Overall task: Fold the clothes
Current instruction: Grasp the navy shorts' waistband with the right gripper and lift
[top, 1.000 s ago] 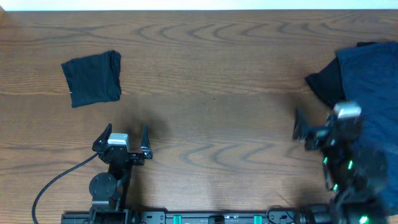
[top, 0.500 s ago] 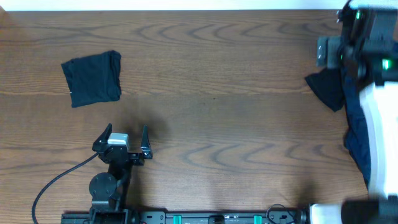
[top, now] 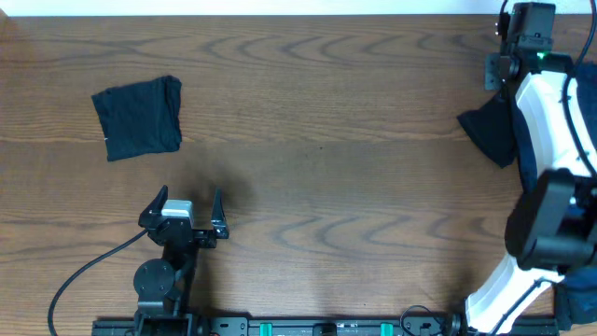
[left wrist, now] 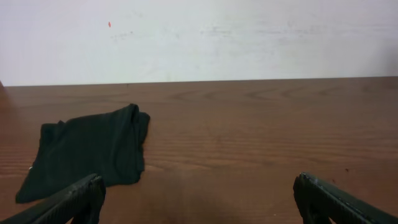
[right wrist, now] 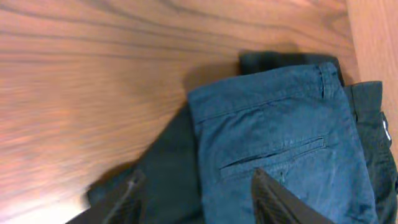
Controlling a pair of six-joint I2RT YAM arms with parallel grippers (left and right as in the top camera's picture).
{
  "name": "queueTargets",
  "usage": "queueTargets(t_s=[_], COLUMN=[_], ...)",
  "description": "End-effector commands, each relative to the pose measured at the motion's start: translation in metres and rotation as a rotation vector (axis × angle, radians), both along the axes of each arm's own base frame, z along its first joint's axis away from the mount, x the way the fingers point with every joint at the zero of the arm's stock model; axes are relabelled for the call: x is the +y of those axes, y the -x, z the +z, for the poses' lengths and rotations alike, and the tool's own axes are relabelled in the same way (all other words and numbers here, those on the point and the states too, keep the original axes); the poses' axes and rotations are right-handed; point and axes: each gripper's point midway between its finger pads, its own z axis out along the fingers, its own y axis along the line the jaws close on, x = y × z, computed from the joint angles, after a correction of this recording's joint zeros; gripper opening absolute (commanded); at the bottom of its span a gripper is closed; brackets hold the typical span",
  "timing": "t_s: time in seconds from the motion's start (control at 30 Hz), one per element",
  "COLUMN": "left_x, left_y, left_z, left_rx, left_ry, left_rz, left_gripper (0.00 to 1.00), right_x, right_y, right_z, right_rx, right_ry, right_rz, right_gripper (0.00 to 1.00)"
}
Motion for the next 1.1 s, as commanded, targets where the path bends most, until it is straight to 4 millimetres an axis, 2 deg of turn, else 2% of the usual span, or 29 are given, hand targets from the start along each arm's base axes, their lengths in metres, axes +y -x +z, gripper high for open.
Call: queueTargets(t_s=[0.0, 0.3, 0.47, 0.77, 0.83, 0.93, 0.97, 1.07], left_x=[-0.004, -0.004, -0.004, -0.004, -0.004, -0.004, -0.004, -0.004], left_y=[0.001, 0.001, 0.001, 0.001, 0.001, 0.001, 0.001, 0.001], left_z=[-0.015, -0.015, -0.015, -0.015, -0.015, -0.015, -0.015, -0.015], left_rx=[0.043, 0.043, 0.043, 0.043, 0.043, 0.043, 0.043, 0.043], left_ry=[-0.009, -0.009, -0.009, -0.009, -0.009, -0.009, -0.009, -0.009], left_rz=[-0.021, -0.021, -0.021, -0.021, -0.021, -0.021, -0.021, -0.021], left_gripper=[0.98, 0.98, 0.98, 0.98, 0.98, 0.98, 0.98, 0.98], right_x=[-0.025, -0.055, -0.068, -0.071, -0.071, -0.074, -0.076, -0.079], right_y=[-0.003, -0.008, -0.007, -0.010, -0.010, -0.012, -0.013, -0.015], right_z=[-0.016, -0.080, -0.100, -0.126, -0.126, -0.122, -0.119, -0.109], right_rx=[0.023, 0.081, 0.090, 0.151, 0.151, 0.134, 0.127, 0.111], right_ry=[0.050, 0.043, 0.039, 0.074, 0.077, 0.093, 0.103, 0.128], right_rz=[-0.060, -0.112, -0.135, -0.061, -0.063, -0.073, -0.079, -0.092], right_gripper=[0.53, 0.53, 0.54, 0.55, 0.45, 0.20, 0.14, 0.09])
